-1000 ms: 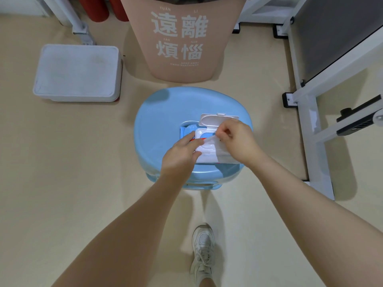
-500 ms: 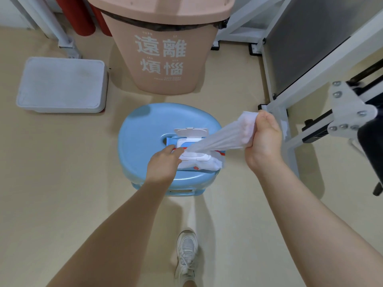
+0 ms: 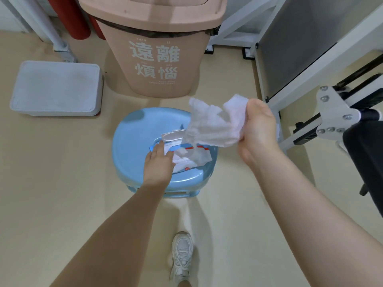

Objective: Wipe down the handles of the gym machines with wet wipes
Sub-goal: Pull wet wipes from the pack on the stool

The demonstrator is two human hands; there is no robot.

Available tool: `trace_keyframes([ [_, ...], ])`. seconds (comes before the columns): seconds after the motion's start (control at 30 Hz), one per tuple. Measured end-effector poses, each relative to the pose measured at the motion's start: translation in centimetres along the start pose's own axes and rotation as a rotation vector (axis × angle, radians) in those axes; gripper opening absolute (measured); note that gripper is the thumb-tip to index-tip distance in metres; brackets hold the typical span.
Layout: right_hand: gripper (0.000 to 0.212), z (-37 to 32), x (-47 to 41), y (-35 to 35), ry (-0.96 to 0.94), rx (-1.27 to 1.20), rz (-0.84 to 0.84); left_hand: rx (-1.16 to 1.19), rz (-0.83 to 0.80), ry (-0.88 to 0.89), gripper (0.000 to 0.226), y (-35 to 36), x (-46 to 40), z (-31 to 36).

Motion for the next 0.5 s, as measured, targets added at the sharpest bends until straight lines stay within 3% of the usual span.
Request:
trace_keyframes([
  [0.1,0.022,0.2,-0.5,-1.2,-0.079,0.356,0.117,0.237,0.093,0.017,0.056,-1.3,-0.1,0.4],
  [0.17,0.019,0.7,-1.1,-1.7,-0.083,0.351,0.176,0.441,0.201,0.038,0.075,-2.6,-0.4,0.8],
  [0.23,0.016,0.8,-1.5,-2.0,-0.064,0.250,0.208,0.485,0.278,0.063,0.082,-3.6,-0.8,1.2],
  [0.33,0.020,1.4,-1.9,-2.4,0.006,0.113,0.231,0.297,0.279,0.242,0.062,-3.2,-0.5,1.5],
  [0.4,0.029,2.6,-2.0,-2.8,0.086,0.163,0.235,0.089,0.261,0.364,0.041,-1.6,0.1,1.5],
  [0.47,0.032,3.5,-1.9,-3.1,0.137,0.185,0.210,-0.034,0.227,0.414,0.040,0.0,0.4,1.4],
  [0.5,0.031,3.8,-1.9,-3.2,0.142,0.179,0.198,-0.056,0.128,0.388,0.047,0.6,0.7,1.5],
])
Point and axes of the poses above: each hand's wrist, its own x-axis away from the middle knuckle, its own y-axis out of the palm, z = x × y, the point moved 3 cm from there along -x, towards the middle knuckle, and after that the axes turned 2 degrees about -y, right-handed, at the moved point
